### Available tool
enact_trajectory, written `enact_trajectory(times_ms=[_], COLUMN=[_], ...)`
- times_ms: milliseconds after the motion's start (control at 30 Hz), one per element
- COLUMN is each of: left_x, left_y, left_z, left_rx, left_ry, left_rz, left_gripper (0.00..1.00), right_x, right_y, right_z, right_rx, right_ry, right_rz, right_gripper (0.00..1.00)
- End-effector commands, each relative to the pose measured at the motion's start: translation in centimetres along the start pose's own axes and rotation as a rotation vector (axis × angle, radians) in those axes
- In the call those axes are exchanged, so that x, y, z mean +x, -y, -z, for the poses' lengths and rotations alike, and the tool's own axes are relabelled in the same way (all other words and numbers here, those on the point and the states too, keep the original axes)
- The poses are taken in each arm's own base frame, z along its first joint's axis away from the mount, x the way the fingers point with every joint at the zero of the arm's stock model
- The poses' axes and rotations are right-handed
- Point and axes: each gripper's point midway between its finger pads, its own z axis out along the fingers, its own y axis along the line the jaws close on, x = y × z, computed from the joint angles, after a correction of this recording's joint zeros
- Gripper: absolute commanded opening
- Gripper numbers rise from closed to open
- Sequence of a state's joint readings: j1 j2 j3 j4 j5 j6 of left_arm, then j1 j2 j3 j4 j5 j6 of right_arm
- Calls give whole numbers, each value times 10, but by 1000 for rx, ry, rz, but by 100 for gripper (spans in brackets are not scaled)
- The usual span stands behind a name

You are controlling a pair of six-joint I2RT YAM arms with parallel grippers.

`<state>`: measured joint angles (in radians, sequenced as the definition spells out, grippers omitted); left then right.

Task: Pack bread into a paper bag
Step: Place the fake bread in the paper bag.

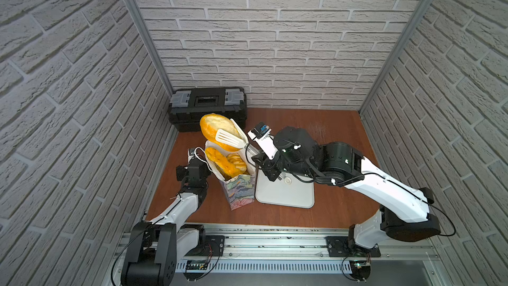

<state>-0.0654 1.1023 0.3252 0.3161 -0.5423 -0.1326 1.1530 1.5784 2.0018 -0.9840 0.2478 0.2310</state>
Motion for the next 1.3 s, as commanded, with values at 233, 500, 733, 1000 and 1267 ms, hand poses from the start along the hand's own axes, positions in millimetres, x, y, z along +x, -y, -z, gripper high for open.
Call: enact_trajectory(times_ms=[233,500,733,1000,1267], left_x=[-14,-13,-13,-13,-13], left_y=[-7,-6,-6,-6,-5], left_z=[1,1,1,0,0], left_rx=[-21,-21,-20,-20,-17], left_ry=[39,36,34,35,35], left_rz=[39,37,36,34,35], left_gripper=[98,98,98,98,98], right_x=[-2,19,30,37,40], right_y=[-3,-1,8,10,7], right_z=[-13,-29,-39,-44,-46], right_rx=[-11,3,27,30,16], right_ry=[65,29,6,-10,-24], right_rz=[-77,-108,-122,-127,-127], right_gripper=[12,12,12,18,30])
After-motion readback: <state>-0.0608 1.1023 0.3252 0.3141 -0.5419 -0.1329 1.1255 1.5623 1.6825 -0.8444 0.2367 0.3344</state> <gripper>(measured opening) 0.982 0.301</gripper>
